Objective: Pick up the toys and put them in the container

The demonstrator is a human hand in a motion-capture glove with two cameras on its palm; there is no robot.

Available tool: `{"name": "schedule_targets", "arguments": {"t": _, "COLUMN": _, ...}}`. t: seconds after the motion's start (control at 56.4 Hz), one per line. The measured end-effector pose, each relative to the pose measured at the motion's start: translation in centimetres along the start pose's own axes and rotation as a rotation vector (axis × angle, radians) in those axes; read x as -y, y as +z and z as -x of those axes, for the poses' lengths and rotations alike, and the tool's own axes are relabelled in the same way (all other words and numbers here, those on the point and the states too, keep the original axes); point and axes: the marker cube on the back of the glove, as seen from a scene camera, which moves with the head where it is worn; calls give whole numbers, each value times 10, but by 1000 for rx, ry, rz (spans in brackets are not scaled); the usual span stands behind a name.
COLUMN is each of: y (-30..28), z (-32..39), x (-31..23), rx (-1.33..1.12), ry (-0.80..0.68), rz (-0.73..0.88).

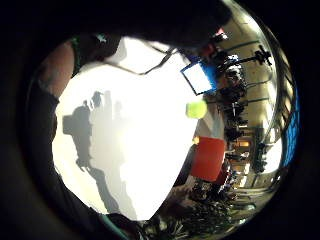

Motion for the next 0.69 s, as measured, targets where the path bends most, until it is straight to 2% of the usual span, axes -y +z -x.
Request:
{"name": "schedule_targets", "arguments": {"t": 0.124, "y": -45, "z": 14, "x": 36, "rx": -25, "ry": -53, "rz": -68}}
{"name": "schedule_targets", "arguments": {"t": 0.266, "y": -64, "z": 40, "x": 87, "rx": -114, "ry": -291, "rz": -54}}
{"name": "schedule_targets", "arguments": {"t": 0.319, "y": -62, "z": 45, "x": 111, "rx": -192, "ry": -332, "rz": -31}}
{"name": "schedule_targets", "arguments": {"t": 0.372, "y": -60, "z": 61, "x": 131, "rx": -152, "ry": -306, "rz": 7}}
{"name": "schedule_targets", "arguments": {"t": 0.425, "y": -57, "z": 81, "x": 149, "rx": -46, "ry": -197, "rz": 55}}
{"name": "schedule_targets", "arguments": {"t": 0.496, "y": -47, "z": 93, "x": 168, "rx": -45, "ry": -159, "rz": 95}}
{"name": "schedule_targets", "arguments": {"t": 0.585, "y": -34, "z": 93, "x": 186, "rx": -93, "ry": -156, "rz": 127}}
{"name": "schedule_targets", "arguments": {"t": 0.656, "y": -28, "z": 86, "x": 189, "rx": -143, "ry": -267, "rz": 145}}
{"name": "schedule_targets", "arguments": {"t": 0.691, "y": -26, "z": 85, "x": 190, "rx": -141, "ry": -271, "rz": 157}}
